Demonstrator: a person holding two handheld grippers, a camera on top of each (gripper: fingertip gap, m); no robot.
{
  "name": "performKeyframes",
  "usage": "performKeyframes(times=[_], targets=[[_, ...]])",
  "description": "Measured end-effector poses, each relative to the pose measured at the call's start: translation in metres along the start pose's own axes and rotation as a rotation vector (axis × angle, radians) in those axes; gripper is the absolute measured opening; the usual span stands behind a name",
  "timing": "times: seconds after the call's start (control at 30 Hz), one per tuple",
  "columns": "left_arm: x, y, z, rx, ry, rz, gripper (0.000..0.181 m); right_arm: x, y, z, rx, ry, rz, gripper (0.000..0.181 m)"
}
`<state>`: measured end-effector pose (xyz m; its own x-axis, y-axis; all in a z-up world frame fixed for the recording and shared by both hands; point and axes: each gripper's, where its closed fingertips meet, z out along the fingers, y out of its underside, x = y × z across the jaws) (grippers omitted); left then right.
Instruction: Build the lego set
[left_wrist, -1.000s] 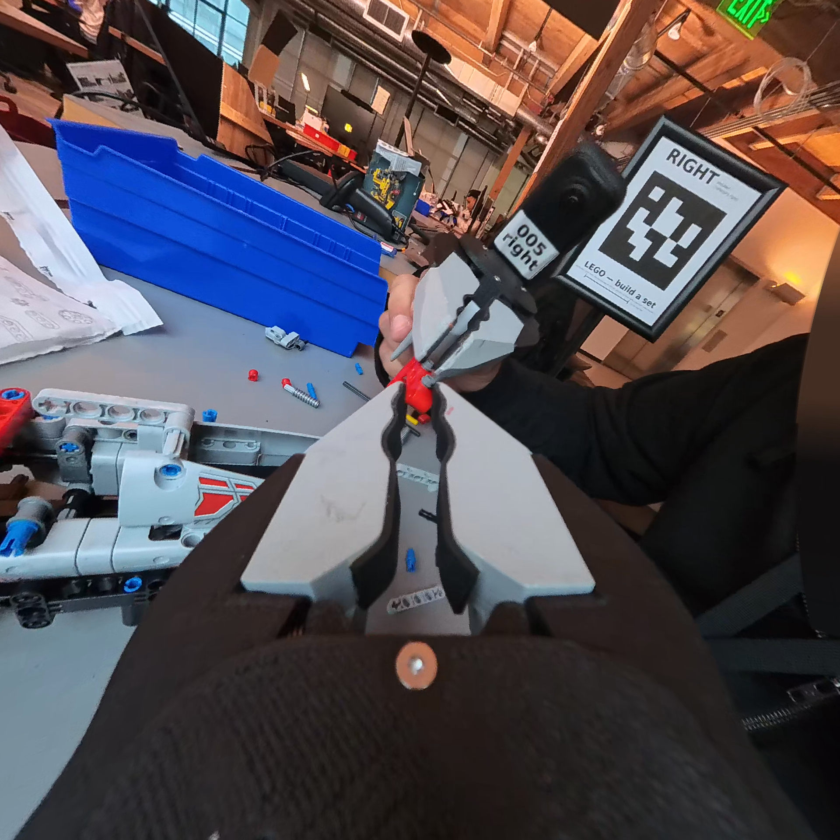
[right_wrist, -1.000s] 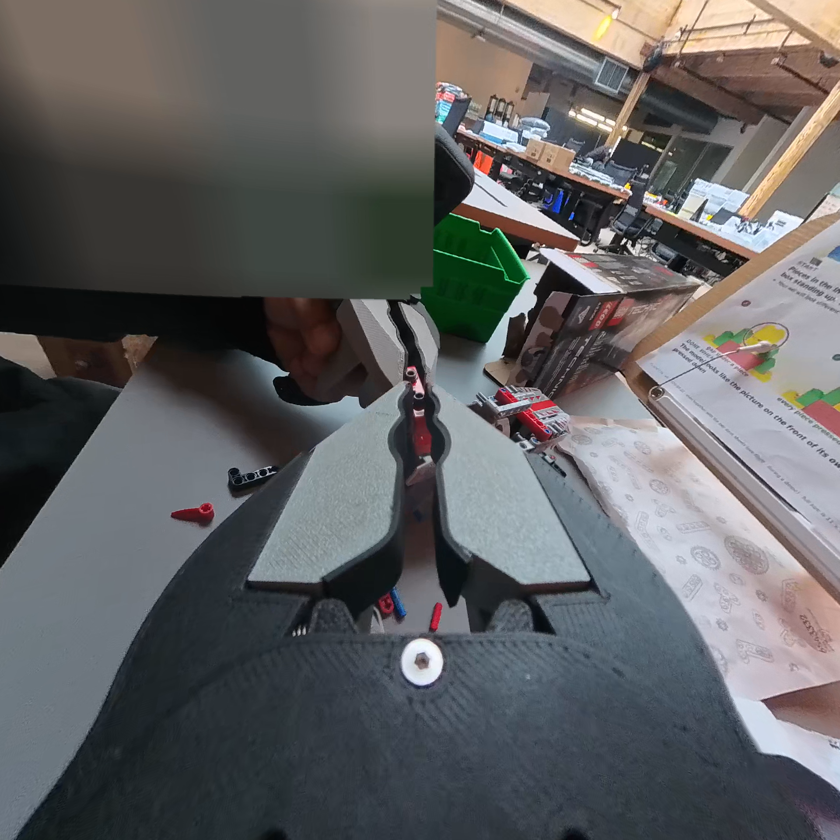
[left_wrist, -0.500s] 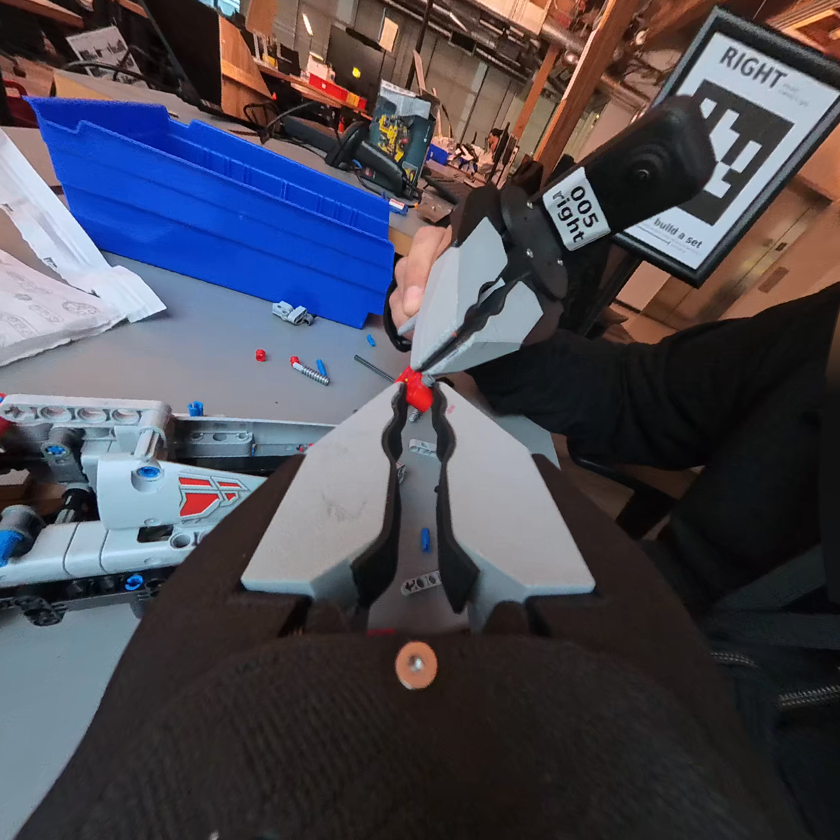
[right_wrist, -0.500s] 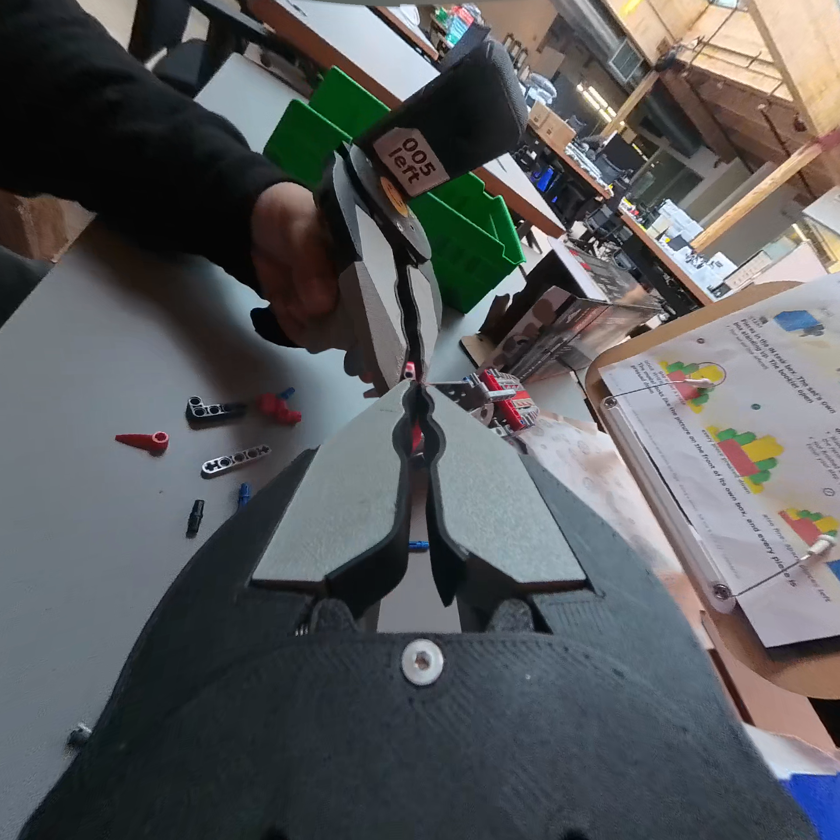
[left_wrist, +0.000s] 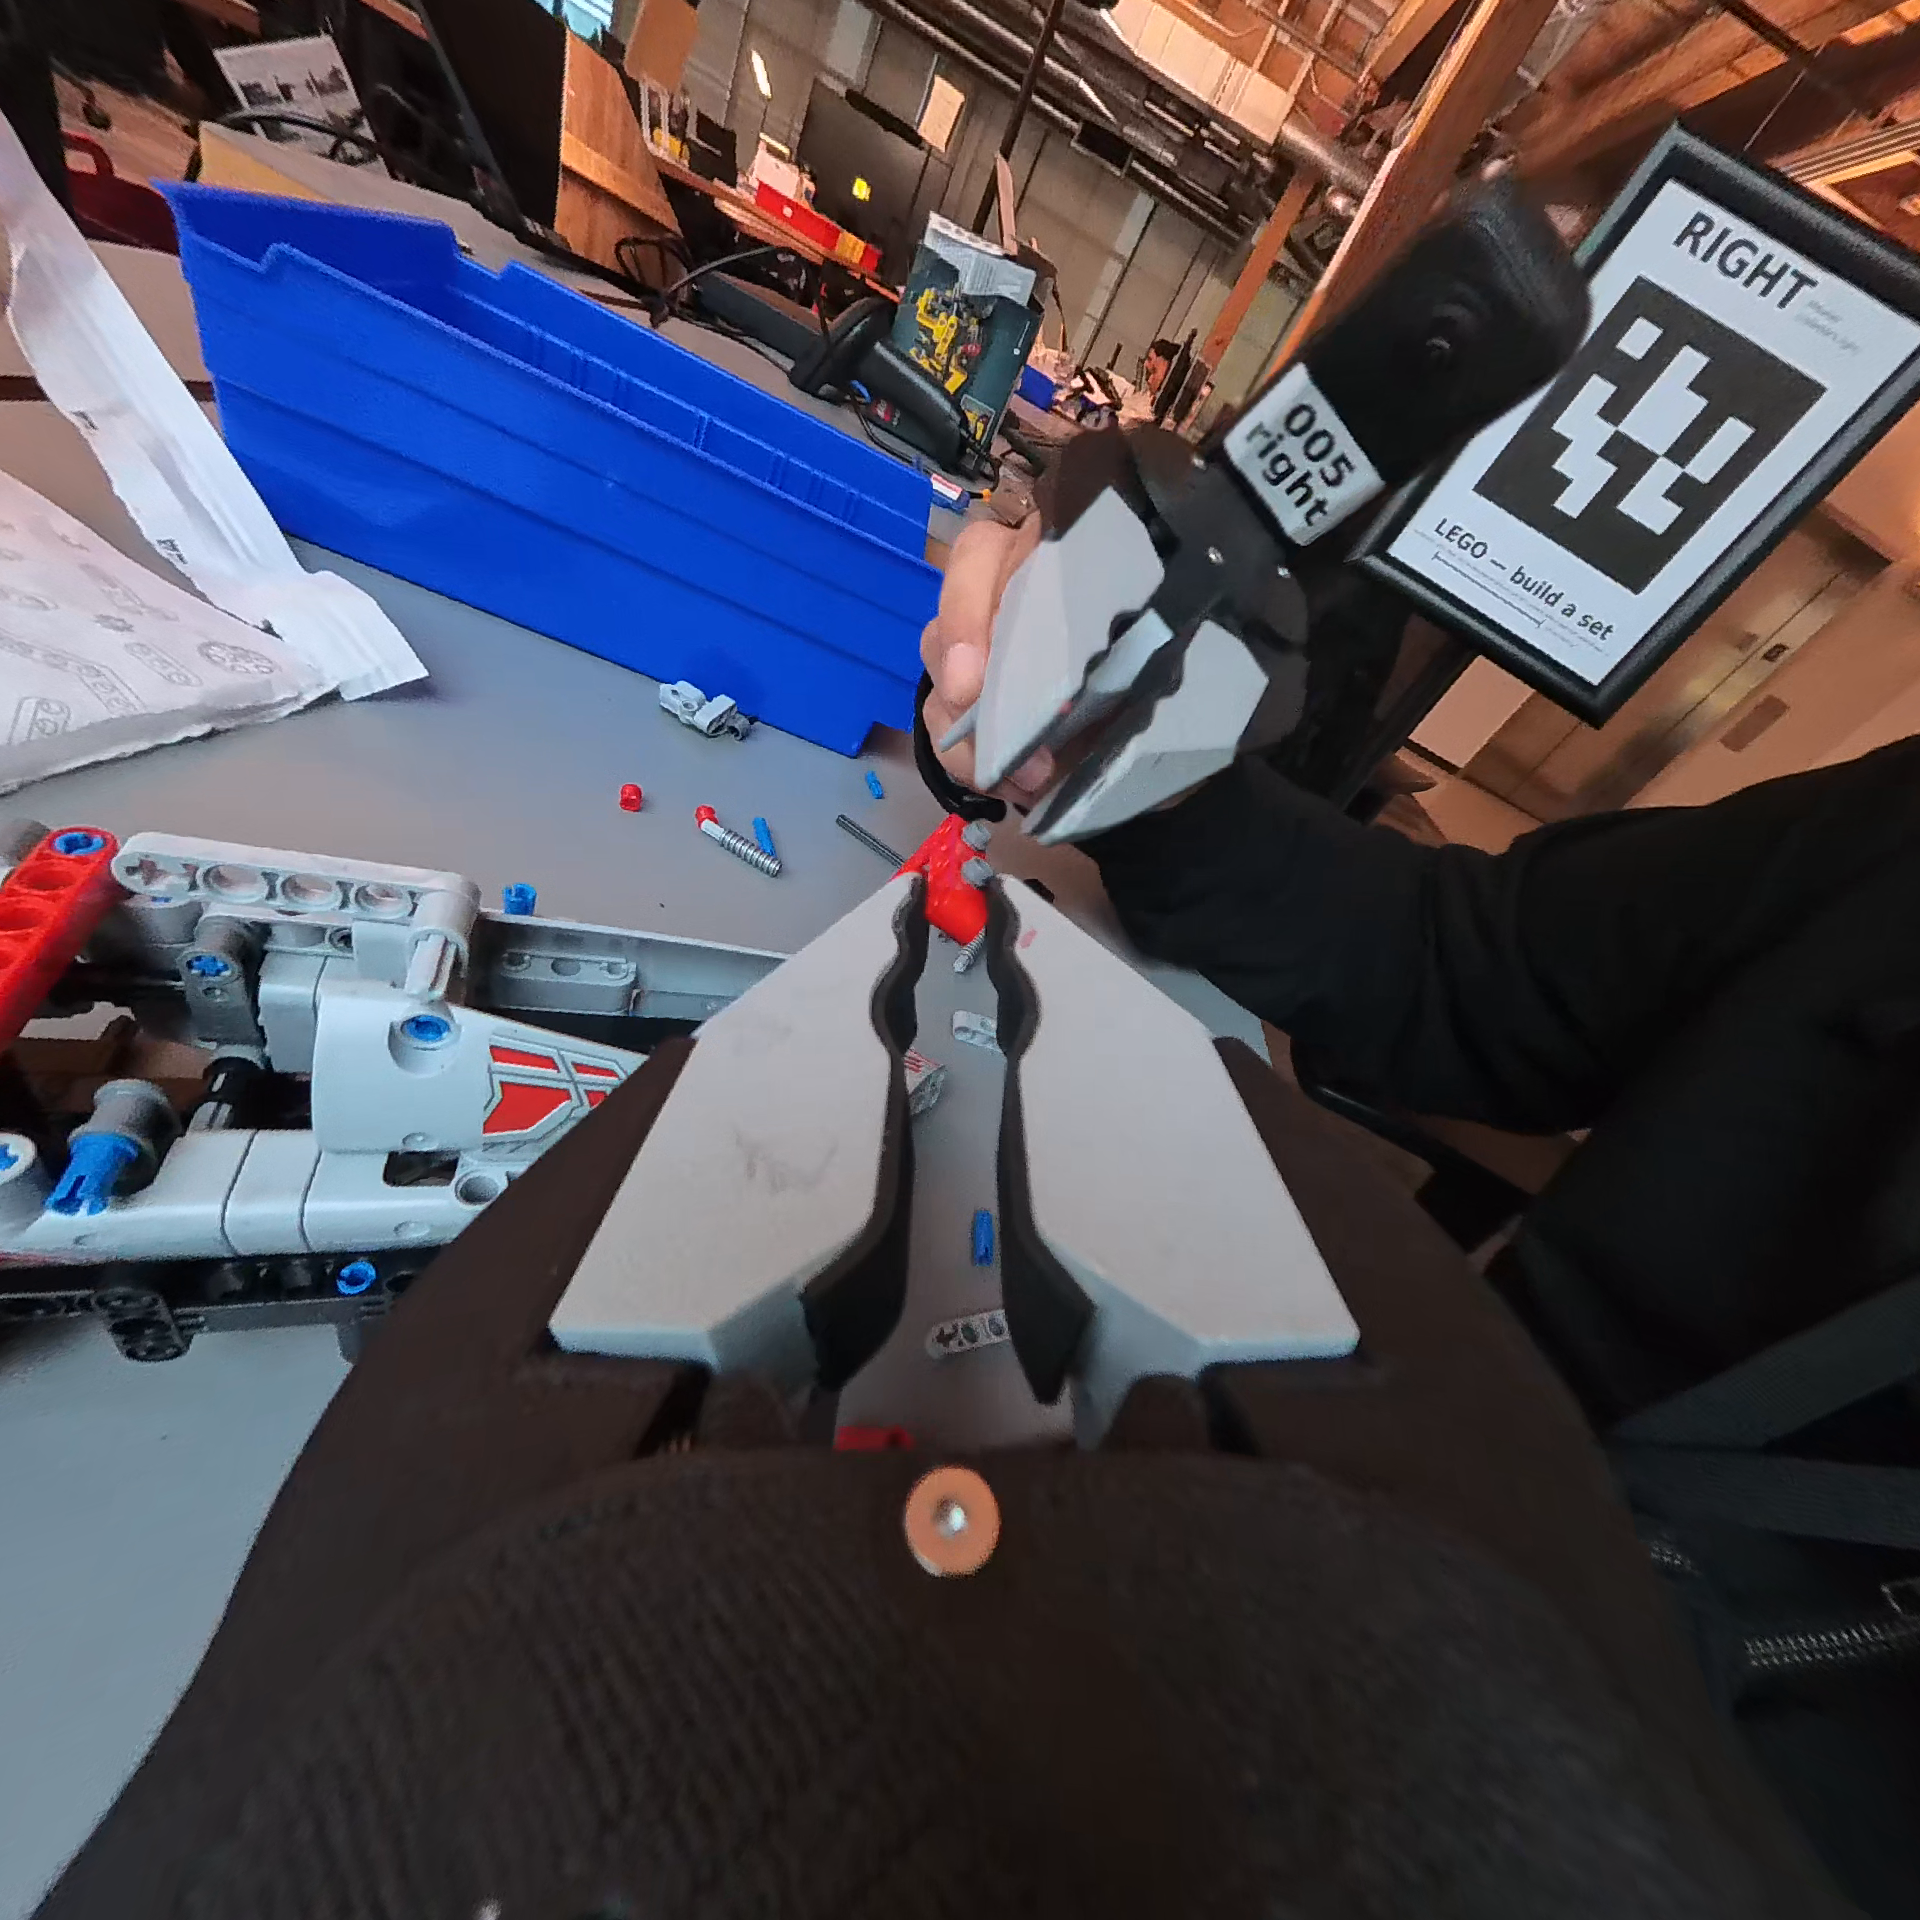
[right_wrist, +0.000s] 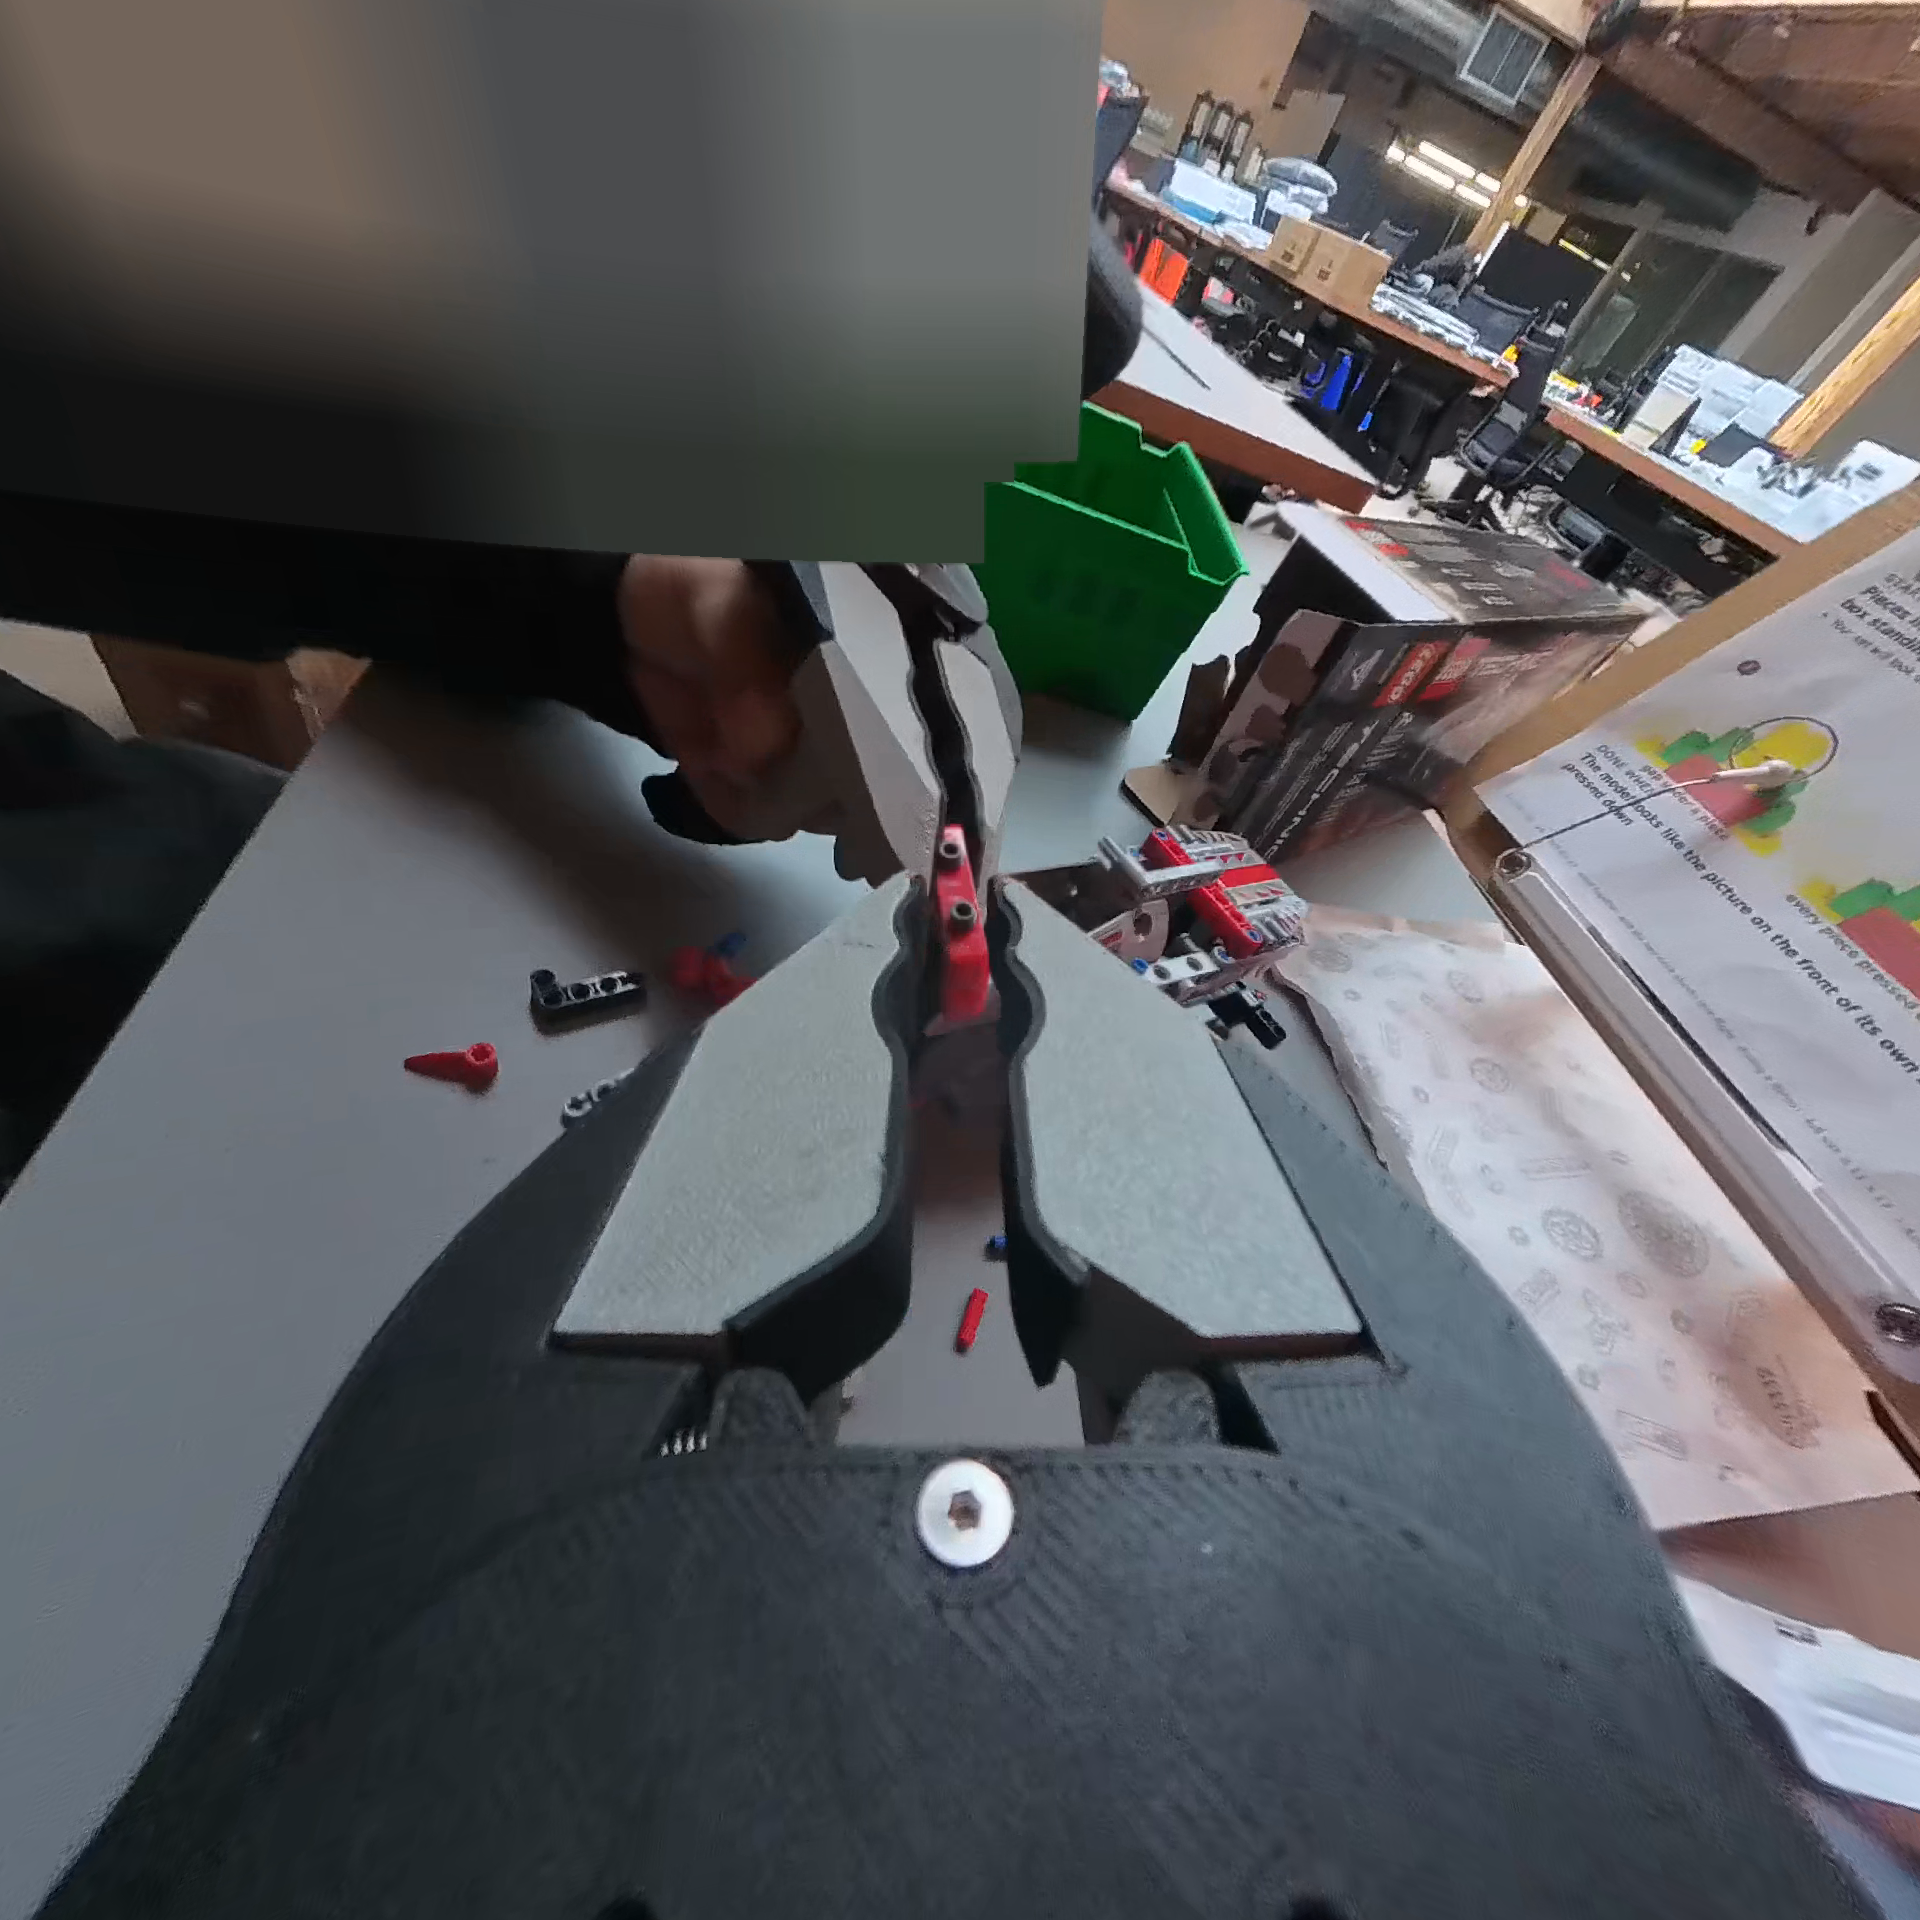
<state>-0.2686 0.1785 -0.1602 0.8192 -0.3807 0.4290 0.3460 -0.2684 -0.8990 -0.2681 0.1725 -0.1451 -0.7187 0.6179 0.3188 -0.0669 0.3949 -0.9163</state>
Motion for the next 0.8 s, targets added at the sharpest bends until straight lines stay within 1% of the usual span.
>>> performKeyframes(times=[0.1, 0.43, 0.8], targets=[[0.001, -0.002, -0.001, 0.008, -0.002, 0.023, 0.009, 0.000, 0.005, 0.002, -0.031, 0.012, -0.029, 0.000], [0.002, 0.000, 0.001, -0.006, -0.005, 0.033, 0.009, 0.000, 0.007, 0.004, -0.053, 0.033, -0.072, 0.000], [-0.001, 0.006, 0.002, -0.046, -0.055, 0.096, 0.009, -0.002, 0.013, 0.005, -0.110, 0.047, -0.150, 0.000]])
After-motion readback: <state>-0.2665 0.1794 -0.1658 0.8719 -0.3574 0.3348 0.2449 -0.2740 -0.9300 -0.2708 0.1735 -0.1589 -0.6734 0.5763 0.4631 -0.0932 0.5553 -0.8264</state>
